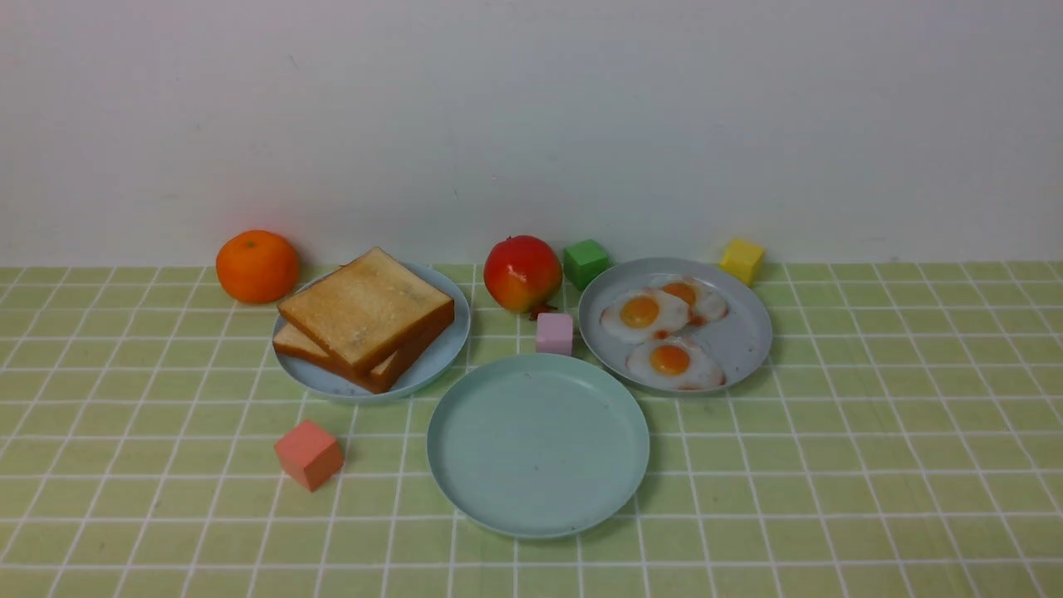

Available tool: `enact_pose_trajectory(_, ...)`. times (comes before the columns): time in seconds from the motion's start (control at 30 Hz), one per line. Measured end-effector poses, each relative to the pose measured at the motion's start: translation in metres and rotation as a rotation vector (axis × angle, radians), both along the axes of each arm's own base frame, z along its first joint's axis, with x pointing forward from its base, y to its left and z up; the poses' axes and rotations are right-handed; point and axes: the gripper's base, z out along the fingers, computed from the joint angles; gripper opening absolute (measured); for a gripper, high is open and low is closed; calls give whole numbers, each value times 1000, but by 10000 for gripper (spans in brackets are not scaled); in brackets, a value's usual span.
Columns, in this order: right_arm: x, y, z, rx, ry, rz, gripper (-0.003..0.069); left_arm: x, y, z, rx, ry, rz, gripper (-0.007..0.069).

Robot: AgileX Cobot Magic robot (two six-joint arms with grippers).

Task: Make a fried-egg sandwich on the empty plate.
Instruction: Use the left arm to grab a slice of bread

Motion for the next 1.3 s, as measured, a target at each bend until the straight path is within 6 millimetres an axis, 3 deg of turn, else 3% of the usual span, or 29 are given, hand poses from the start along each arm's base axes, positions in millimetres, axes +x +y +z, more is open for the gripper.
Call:
enact_pose_trajectory(0.4,0,0,0,0,0,0,239,1,1,5,14,-57,2,238)
enact_pose_trajectory(0.5,0,0,0,0,0,0,239,3,-1,11,-111,-123,15,238)
enact_pose_trajectory(0.67,0,0,0,0,0,0,239,4,-4,23,-512,-259,56,238)
enact_pose_trajectory(0.87,0,0,0,0,0,0,239,5,-2,33,-658,-363,74,238)
enact_pose_trajectory(1.0,0,0,0,0,0,0,239,4,-3,36,-656,-329,64,222)
enact_pose_trajectory(1.13,0,0,0,0,0,0,239,8,-7,56,-576,-226,45,129)
enact_pose_trajectory(1.27,0,0,0,0,-1,0,239,25,-13,101,-356,-58,-49,-14)
enact_pose_trajectory(1.3,0,0,1,0,-6,-1,239,32,-17,110,-284,25,-103,-13)
